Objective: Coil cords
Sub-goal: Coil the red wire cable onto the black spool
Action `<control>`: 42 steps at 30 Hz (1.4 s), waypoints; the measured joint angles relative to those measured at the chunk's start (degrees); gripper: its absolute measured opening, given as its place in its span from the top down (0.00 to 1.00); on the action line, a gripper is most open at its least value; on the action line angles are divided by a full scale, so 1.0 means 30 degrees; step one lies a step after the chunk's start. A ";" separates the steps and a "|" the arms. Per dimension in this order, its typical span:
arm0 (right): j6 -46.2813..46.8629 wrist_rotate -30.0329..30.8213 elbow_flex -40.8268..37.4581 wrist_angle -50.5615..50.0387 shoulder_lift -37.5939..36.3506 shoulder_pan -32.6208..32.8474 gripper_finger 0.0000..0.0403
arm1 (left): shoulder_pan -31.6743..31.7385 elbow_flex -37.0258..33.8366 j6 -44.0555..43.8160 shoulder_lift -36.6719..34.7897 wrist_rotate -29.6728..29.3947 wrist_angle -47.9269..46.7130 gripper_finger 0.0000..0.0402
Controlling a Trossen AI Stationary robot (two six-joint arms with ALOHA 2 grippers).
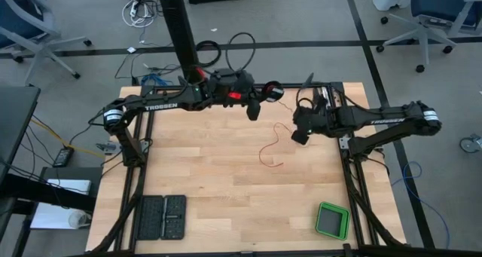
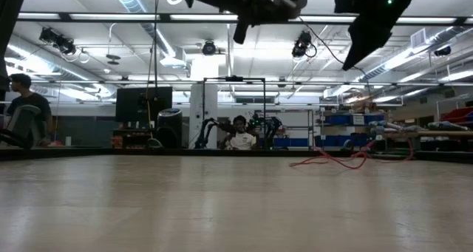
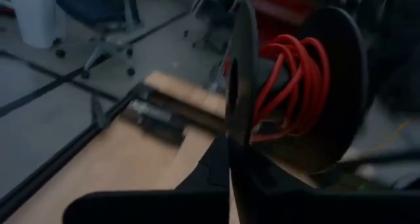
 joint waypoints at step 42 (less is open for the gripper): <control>-0.9330 -0.2022 -0.0007 1.5845 0.1064 -0.1222 1.00 | -0.0998 -0.0043 0.2726 0.1821 -0.7446 -0.4643 0.99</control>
